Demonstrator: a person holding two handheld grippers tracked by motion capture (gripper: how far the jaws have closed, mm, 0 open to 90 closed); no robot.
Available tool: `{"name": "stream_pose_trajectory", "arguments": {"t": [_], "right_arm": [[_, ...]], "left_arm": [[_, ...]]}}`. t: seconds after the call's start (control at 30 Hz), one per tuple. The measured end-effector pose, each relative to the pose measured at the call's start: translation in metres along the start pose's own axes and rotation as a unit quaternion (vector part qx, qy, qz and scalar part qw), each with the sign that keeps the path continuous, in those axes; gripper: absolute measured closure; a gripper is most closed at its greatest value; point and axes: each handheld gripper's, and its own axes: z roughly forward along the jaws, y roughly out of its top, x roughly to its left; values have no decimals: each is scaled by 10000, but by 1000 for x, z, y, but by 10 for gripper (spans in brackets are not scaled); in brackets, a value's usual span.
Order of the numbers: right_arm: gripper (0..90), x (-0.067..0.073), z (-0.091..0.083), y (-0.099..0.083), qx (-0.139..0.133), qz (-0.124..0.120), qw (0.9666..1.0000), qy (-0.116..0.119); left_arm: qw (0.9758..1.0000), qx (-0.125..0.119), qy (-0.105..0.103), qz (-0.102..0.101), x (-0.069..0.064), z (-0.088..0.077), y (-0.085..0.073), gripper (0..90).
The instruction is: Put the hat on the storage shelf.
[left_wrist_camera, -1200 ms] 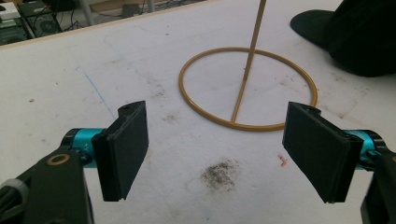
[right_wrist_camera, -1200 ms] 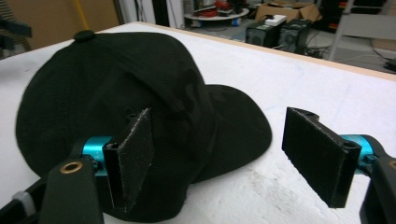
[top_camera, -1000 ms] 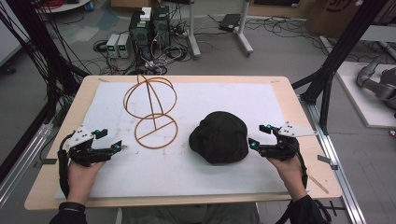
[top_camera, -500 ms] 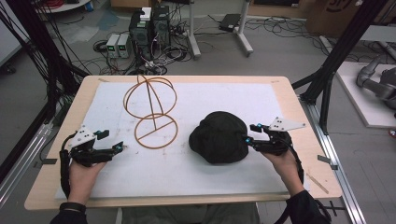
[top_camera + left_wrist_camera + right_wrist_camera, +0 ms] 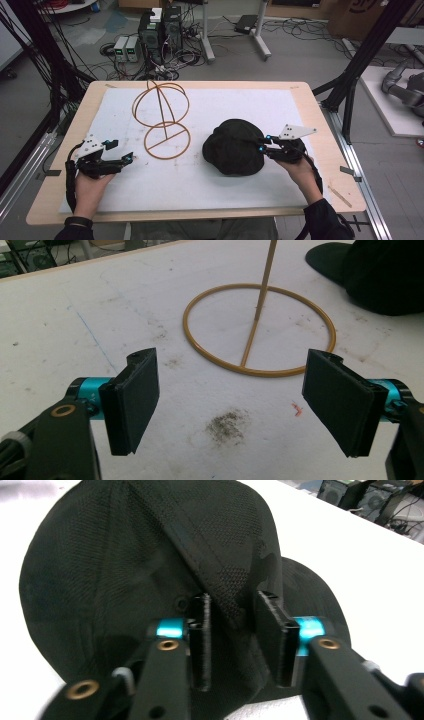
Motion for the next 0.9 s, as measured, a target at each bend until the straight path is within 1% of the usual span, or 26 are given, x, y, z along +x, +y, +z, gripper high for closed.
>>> {"name": "stream_pose_trajectory", "arguments": {"t": [0.03,0.07,0.1,0.17,0.2,0.23,0.33,0.37,0.43,0.47,0.5,0.63,0.67,0.73,0.8,0.83,0.9], "right_arm": [[737,0,0,0,0,0,10000,0],[760,1,0,0,-12,-81,10000,-18],[814,4,-1,1,-30,-187,9997,-122],[829,5,-1,2,-35,-201,9997,-141],[847,6,-2,2,-55,-252,9994,-209],[868,7,-4,1,-117,-230,9993,-256],[879,7,-6,1,-230,-143,9989,-386],[879,7,-6,1,-230,-143,9989,-386],[882,7,-8,2,-318,-43,9983,-487],[884,6,-11,3,-421,54,9973,-602],[885,7,-12,4,-461,94,9968,-653],[888,10,-18,10,-603,158,9941,-883],[888,10,-18,10,-603,158,9941,-883],[887,12,-20,14,-692,283,9923,-986],[888,14,-20,18,-746,308,9914,-1034],[888,15,-21,20,-774,297,9907,-1083],[888,18,-22,29,-817,392,9889,-1174]], "left_arm": [[10000,-5,-13,-7,0,0,0,230],[10000,-2,-15,-4,0,0,0,230],[10000,0,-10,-3,0,0,0,230],[10000,3,-10,-7,0,1,0,230],[10000,3,-10,-11,0,1,0,230],[10000,7,-10,-8,0,1,0,230],[10000,10,-5,-5,-1,1,0,230],[10000,10,-4,-8,0,1,0,230],[10000,19,2,-9,0,1,0,230],[10000,23,1,-14,0,1,0,230],[10000,22,3,-17,0,1,0,230],[10000,11,5,-23,0,2,-1,230],[10000,22,6,-20,0,2,-1,230],[10000,29,-6,-10,0,2,-1,230],[10000,14,-5,-14,-1,2,0,230],[10000,9,-2,-9,-1,1,0,230],[10000,9,-2,-12,0,1,0,230]]}}
